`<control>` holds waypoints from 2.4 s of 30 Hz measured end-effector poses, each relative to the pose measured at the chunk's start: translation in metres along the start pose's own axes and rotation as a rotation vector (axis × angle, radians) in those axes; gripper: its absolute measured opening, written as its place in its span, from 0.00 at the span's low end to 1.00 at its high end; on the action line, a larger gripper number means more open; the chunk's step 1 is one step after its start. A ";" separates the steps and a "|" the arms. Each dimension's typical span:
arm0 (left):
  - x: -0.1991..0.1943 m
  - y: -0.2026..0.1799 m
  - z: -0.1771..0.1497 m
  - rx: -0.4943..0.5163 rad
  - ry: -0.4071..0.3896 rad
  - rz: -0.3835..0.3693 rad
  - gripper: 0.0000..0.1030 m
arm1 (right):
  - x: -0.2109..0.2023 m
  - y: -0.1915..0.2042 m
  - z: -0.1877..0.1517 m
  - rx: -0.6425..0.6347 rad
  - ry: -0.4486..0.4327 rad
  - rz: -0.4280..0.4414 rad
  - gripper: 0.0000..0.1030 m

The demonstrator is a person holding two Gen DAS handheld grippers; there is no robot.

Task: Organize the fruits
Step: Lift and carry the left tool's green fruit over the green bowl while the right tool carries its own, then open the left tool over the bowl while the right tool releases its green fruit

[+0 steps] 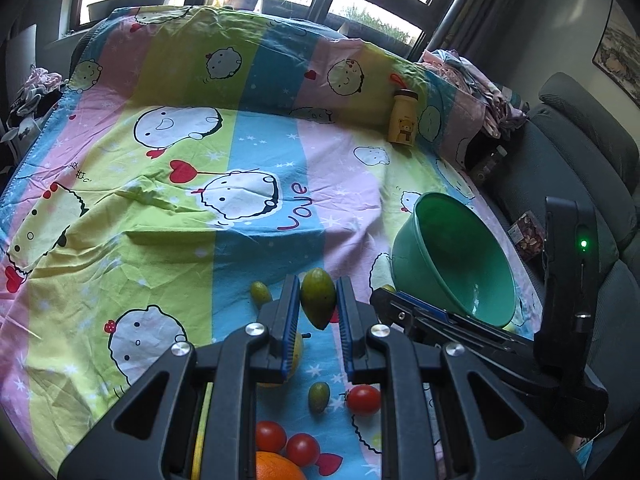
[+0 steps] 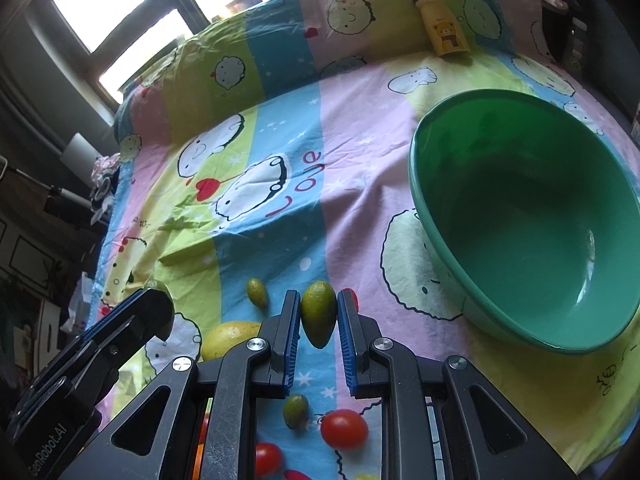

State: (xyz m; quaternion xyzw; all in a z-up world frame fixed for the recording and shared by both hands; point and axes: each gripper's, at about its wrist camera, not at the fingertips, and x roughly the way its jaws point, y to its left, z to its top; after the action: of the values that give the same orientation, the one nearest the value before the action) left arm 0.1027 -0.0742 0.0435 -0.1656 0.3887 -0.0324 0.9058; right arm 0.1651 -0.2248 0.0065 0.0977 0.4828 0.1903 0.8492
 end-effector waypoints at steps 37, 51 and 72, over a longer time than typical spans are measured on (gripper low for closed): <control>0.052 -0.128 0.017 0.208 0.023 -0.121 0.17 | -0.083 -0.124 0.022 0.243 -0.255 -0.070 0.20; 0.088 -0.149 0.015 0.211 0.110 -0.160 0.17 | -0.074 -0.155 0.023 0.332 -0.221 -0.061 0.20; 0.126 -0.162 0.003 0.220 0.229 -0.202 0.17 | -0.062 -0.170 0.023 0.378 -0.161 -0.104 0.20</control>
State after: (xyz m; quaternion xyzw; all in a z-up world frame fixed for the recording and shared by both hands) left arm 0.2037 -0.2498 0.0109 -0.0990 0.4650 -0.1839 0.8603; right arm 0.1950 -0.4041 0.0070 0.2452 0.4447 0.0438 0.8603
